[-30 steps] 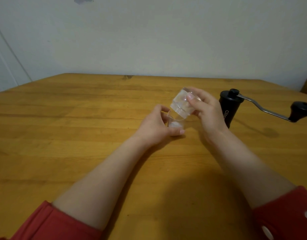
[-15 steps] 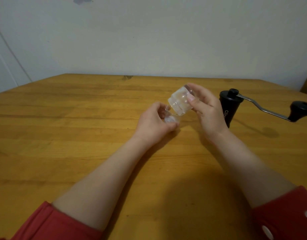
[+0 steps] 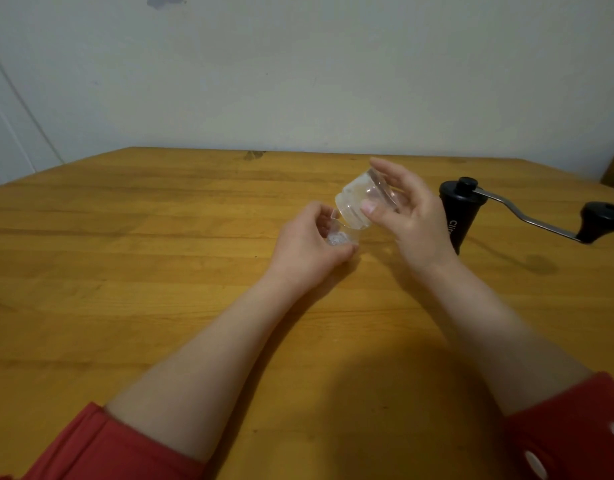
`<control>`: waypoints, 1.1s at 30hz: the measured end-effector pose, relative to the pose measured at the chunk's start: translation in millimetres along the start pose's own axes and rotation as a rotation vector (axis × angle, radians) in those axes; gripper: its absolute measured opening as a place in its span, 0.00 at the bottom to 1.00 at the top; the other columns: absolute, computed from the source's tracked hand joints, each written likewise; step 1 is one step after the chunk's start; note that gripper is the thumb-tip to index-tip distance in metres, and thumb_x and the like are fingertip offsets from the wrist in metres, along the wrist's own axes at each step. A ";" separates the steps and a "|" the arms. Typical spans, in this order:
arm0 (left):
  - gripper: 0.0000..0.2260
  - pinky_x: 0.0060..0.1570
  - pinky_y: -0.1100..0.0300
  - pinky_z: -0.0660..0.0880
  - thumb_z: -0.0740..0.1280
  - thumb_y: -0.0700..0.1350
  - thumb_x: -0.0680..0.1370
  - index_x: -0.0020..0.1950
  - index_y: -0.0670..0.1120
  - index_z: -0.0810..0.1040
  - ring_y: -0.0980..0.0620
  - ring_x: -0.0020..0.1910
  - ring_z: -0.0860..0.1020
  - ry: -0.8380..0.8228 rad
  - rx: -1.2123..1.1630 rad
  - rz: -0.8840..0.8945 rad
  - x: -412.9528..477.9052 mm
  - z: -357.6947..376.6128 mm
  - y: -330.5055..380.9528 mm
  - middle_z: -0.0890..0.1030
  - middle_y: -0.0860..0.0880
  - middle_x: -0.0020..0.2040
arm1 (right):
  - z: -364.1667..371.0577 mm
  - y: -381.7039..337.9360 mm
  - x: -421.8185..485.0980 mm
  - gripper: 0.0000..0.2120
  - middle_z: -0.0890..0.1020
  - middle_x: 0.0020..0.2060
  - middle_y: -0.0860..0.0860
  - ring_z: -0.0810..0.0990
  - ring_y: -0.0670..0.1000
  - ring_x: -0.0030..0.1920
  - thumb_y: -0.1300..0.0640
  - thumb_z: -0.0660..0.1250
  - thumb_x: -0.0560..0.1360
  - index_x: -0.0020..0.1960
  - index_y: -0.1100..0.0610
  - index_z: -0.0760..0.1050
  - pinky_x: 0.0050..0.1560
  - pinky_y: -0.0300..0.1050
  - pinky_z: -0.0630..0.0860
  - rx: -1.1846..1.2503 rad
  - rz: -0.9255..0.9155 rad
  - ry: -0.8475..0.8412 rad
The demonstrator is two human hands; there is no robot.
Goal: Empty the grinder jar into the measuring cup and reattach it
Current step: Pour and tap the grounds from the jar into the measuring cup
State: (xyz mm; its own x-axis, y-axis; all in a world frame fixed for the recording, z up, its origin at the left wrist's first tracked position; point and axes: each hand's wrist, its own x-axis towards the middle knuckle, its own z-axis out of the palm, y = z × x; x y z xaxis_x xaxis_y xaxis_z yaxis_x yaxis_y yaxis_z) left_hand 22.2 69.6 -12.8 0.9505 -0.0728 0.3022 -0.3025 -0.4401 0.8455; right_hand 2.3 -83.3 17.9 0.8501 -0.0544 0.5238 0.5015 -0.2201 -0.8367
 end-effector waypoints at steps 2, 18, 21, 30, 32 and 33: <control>0.20 0.54 0.56 0.78 0.79 0.45 0.65 0.53 0.51 0.76 0.54 0.50 0.81 0.005 -0.008 0.001 -0.1 -0.2 0.6 0.83 0.51 0.49 | -0.1 -0.7 -0.2 0.25 0.78 0.60 0.46 0.77 0.41 0.61 0.69 0.71 0.72 0.65 0.52 0.73 0.59 0.38 0.75 0.004 -0.021 -0.030; 0.22 0.56 0.55 0.78 0.80 0.46 0.66 0.55 0.52 0.75 0.53 0.52 0.81 0.015 -0.058 -0.030 1.7 -1.3 -0.7 0.82 0.51 0.50 | 0.0 2.3 -2.5 0.29 0.76 0.65 0.60 0.75 0.56 0.67 0.69 0.72 0.68 0.66 0.52 0.72 0.68 0.60 0.71 -0.058 -0.207 -0.071; 0.21 0.53 0.60 0.78 0.80 0.46 0.66 0.54 0.53 0.75 0.54 0.51 0.80 0.018 -0.050 -0.021 2.2 -1.5 -0.6 0.81 0.54 0.48 | 0.3 2.7 -3.1 0.29 0.75 0.64 0.60 0.75 0.56 0.67 0.70 0.72 0.68 0.66 0.55 0.72 0.68 0.59 0.71 -0.084 -0.237 -0.063; 0.22 0.56 0.53 0.78 0.79 0.46 0.66 0.56 0.49 0.76 0.54 0.52 0.80 0.012 -0.033 -0.009 1.3 -1.2 1.6 0.83 0.51 0.52 | 2.1 2.5 -3.0 0.23 0.79 0.61 0.58 0.78 0.53 0.63 0.63 0.74 0.70 0.64 0.53 0.75 0.63 0.49 0.76 -0.099 -0.223 0.038; 0.22 0.57 0.52 0.77 0.79 0.45 0.66 0.57 0.49 0.76 0.53 0.53 0.81 0.002 -0.038 -0.008 0.1 -1.1 2.8 0.83 0.50 0.52 | 1.9 2.8 -2.6 0.22 0.80 0.60 0.57 0.79 0.52 0.62 0.62 0.74 0.71 0.63 0.52 0.75 0.62 0.47 0.76 -0.108 -0.214 0.044; 0.22 0.57 0.51 0.77 0.79 0.44 0.66 0.57 0.49 0.76 0.52 0.53 0.81 -0.001 -0.040 -0.007 -0.1 -1.1 3.0 0.83 0.49 0.52 | 2.0 2.6 -2.1 0.22 0.80 0.60 0.56 0.79 0.51 0.61 0.61 0.74 0.71 0.63 0.51 0.75 0.61 0.46 0.77 -0.106 -0.199 0.045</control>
State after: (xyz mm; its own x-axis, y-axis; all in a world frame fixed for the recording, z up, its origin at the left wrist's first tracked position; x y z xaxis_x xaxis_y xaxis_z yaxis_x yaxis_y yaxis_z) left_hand 21.1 69.3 -9.8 0.9528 -0.0704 0.2955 -0.2981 -0.4041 0.8648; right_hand 2.2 -81.8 14.4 0.7271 -0.0430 0.6852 0.6364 -0.3323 -0.6962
